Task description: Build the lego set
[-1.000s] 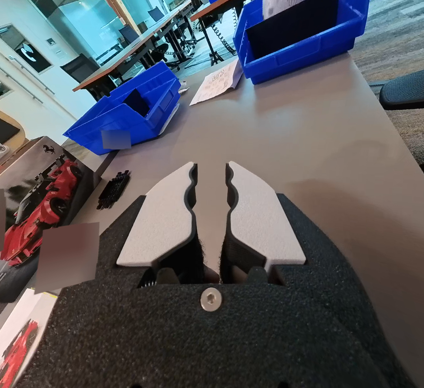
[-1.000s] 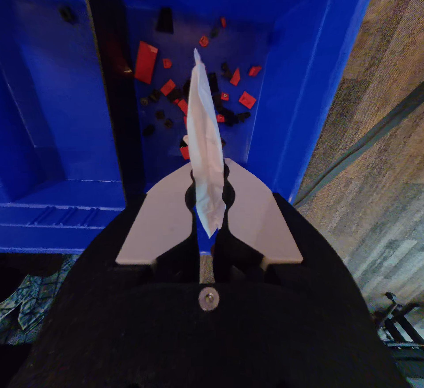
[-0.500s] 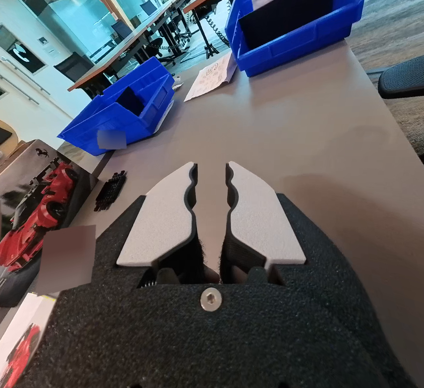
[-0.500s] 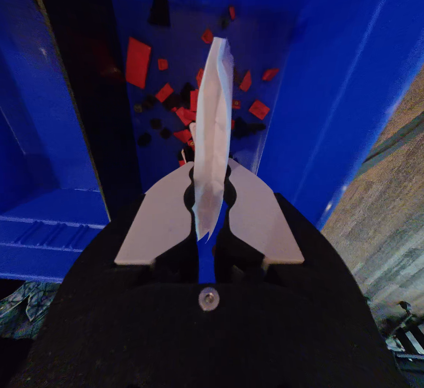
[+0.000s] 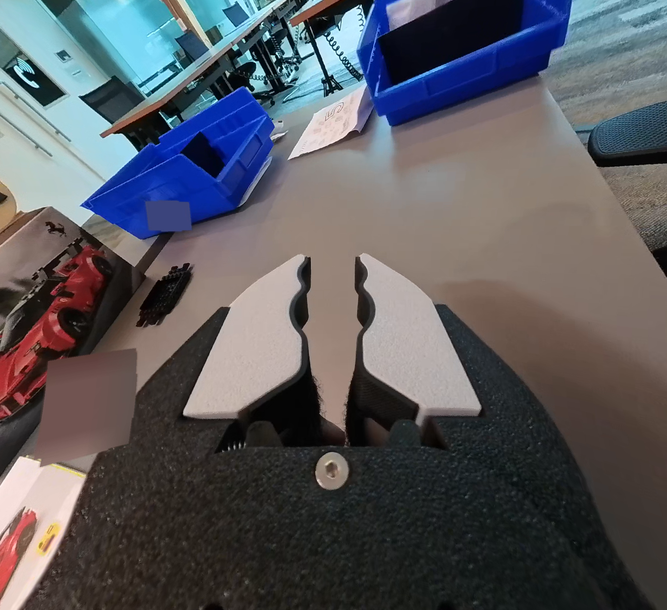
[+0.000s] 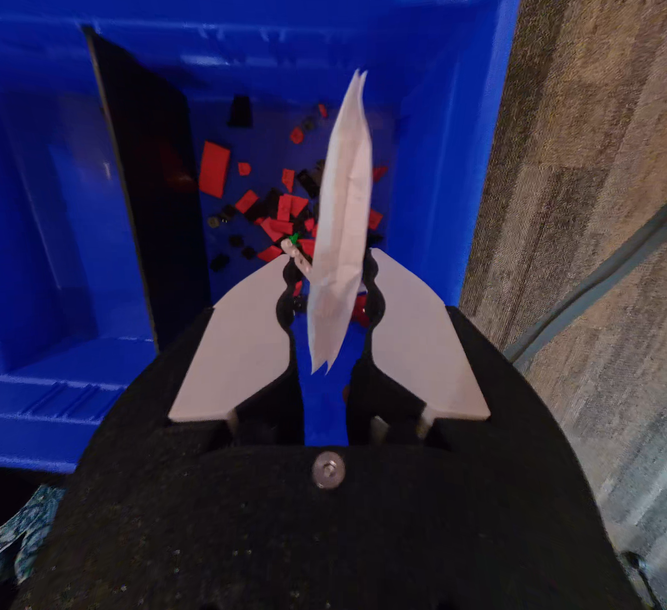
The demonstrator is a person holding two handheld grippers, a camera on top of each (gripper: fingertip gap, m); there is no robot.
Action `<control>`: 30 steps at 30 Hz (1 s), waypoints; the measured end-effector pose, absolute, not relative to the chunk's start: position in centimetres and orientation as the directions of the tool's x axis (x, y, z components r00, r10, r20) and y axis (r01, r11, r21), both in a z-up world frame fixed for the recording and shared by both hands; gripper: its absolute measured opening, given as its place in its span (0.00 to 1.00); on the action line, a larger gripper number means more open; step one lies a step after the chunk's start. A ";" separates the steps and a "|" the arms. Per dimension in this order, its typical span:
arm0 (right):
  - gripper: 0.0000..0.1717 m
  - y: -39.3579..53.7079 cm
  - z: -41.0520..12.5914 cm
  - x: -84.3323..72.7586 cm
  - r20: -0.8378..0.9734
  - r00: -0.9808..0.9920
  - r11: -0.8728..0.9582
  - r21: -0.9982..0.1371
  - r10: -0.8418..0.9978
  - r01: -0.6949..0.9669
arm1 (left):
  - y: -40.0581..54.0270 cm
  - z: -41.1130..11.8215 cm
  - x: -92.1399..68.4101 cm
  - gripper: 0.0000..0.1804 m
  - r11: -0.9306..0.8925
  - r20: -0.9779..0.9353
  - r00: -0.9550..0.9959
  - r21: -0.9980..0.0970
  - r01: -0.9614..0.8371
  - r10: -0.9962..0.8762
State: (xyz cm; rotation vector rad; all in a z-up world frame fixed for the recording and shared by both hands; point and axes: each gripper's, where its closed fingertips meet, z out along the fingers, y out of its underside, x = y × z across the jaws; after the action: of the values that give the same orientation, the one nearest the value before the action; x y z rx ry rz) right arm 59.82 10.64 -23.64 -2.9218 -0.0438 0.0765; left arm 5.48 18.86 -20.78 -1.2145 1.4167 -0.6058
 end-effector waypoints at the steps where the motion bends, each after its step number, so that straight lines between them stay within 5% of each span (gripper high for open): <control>1: 0.16 11.0 -24.2 59.5 -0.054 0.997 -0.972 -0.229 0.059 0.045 | 18.9 -20.8 5.5 0.12 0.337 -0.401 0.150 -0.882 -0.331 -0.904; 12: 0.07 10.1 -17.5 59.2 -0.172 0.984 -0.879 -0.474 0.047 -0.041 | 18.8 -20.9 5.4 0.12 0.332 -0.394 0.153 -0.888 -0.319 -0.906; 15: 0.05 8.2 -18.4 59.1 -0.188 0.981 -0.891 -0.450 0.040 -0.050 | 18.6 -20.9 5.7 0.12 0.338 -0.396 0.143 -0.888 -0.313 -0.907; 17: 0.03 9.5 -16.0 58.6 -0.244 0.968 -0.764 -0.634 0.053 -0.118 | 18.6 -20.9 5.8 0.12 0.345 -0.403 0.134 -0.883 -0.317 -0.905; 18: 0.01 9.2 -16.2 58.2 -0.261 0.963 -0.765 -0.633 0.061 -0.123 | 18.7 -20.9 5.8 0.12 0.346 -0.403 0.131 -0.882 -0.319 -0.906; 20: 0.01 7.5 -18.5 58.5 -0.186 0.982 -0.859 -0.508 0.043 -0.059 | 18.8 -20.8 5.8 0.12 0.344 -0.400 0.131 -0.885 -0.314 -0.907; 23: 0.03 7.7 -19.2 58.0 -0.205 0.978 -0.858 -0.508 0.036 -0.075 | 18.8 -20.4 5.8 0.12 0.354 -0.408 0.128 -0.883 -0.309 -0.904; 28: 0.15 6.9 -23.3 58.4 -0.080 0.996 -0.958 -0.287 0.032 0.008 | 18.7 -20.3 5.9 0.12 0.362 -0.415 0.127 -0.880 -0.309 -0.901; 30: 0.07 6.5 -24.6 58.2 -0.045 0.995 -0.982 -0.174 0.087 0.078 | 18.5 -20.4 6.0 0.12 0.368 -0.423 0.124 -0.874 -0.318 -0.897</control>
State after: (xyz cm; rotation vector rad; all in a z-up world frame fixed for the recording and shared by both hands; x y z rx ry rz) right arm 58.18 6.46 -24.59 -2.9655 -0.1236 0.0776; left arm 5.99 18.52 -20.38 -1.1764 1.4364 -0.6101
